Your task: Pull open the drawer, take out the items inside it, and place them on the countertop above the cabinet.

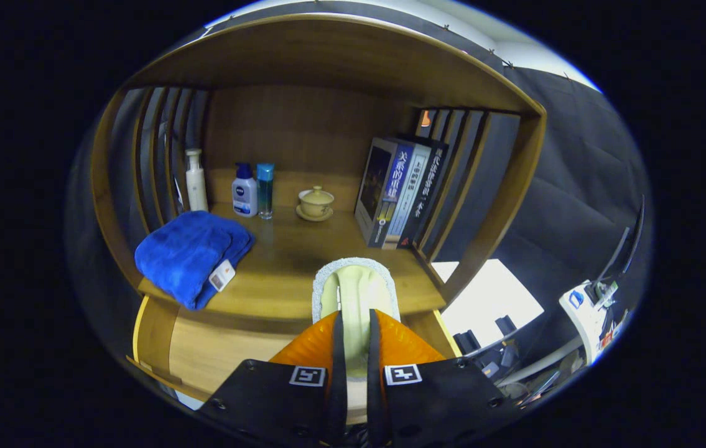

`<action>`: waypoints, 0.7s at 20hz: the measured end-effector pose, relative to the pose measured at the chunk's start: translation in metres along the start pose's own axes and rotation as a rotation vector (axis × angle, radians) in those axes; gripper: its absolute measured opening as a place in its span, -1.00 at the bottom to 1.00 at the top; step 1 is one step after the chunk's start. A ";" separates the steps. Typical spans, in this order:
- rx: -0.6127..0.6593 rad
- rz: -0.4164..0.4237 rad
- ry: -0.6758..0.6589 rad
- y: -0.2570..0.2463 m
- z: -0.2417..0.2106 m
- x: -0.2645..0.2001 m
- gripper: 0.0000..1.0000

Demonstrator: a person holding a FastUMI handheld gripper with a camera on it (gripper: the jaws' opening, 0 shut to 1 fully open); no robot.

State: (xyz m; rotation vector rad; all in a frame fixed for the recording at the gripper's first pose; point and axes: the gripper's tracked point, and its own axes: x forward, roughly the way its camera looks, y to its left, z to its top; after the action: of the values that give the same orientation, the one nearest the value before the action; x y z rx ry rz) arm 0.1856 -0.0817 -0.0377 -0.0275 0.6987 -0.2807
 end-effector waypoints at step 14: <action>0.010 0.219 0.077 0.075 0.034 0.112 -0.57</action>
State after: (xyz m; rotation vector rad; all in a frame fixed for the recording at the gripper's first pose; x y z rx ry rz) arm 0.3081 -0.0411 -0.0913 0.0699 0.7698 -0.0755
